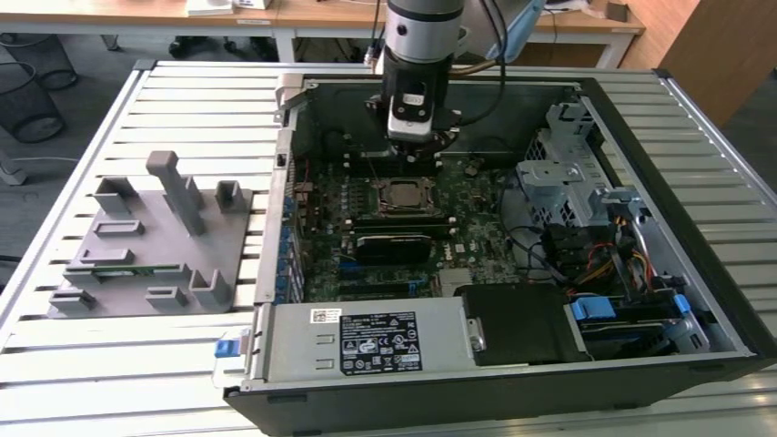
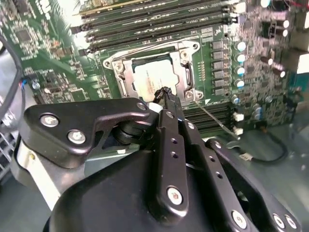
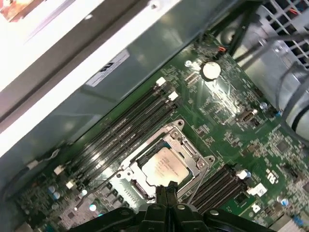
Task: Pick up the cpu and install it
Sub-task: 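Install the first cpu locking lever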
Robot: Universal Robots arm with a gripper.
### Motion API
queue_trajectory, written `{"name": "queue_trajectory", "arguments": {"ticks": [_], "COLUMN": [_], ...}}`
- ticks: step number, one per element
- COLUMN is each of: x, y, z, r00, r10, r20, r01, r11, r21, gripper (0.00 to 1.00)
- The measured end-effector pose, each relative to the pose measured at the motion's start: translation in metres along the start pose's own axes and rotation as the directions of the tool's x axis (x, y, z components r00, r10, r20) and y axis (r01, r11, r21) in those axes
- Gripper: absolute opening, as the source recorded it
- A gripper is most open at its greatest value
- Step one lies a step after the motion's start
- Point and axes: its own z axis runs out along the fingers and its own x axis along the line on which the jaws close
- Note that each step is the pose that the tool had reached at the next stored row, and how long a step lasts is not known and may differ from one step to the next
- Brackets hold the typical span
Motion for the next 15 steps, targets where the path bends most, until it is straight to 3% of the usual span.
{"name": "queue_trajectory", "arguments": {"ticks": [4, 7, 12, 15], "x": [0.0000, 0.0000, 0.0000, 0.0000], "y": [0.0000, 0.0000, 0.0000, 0.0000], "z": [0.0011, 0.0017, 0.0026, 0.0029], "r00": [0.9973, 0.9917, 0.9759, 0.9662], "r10": [-0.073, -0.128, -0.218, -0.258], "r20": [0.0008, 0.0015, 0.0024, -0.0008], "r01": [0.073, 0.128, 0.218, 0.258], "r11": [0.9973, 0.9917, 0.9759, 0.9662], "r21": [0.0002, 0.0004, 0.0005, -0.0070], "gripper": [0.11, 0.11, 0.11, 0.11]}}
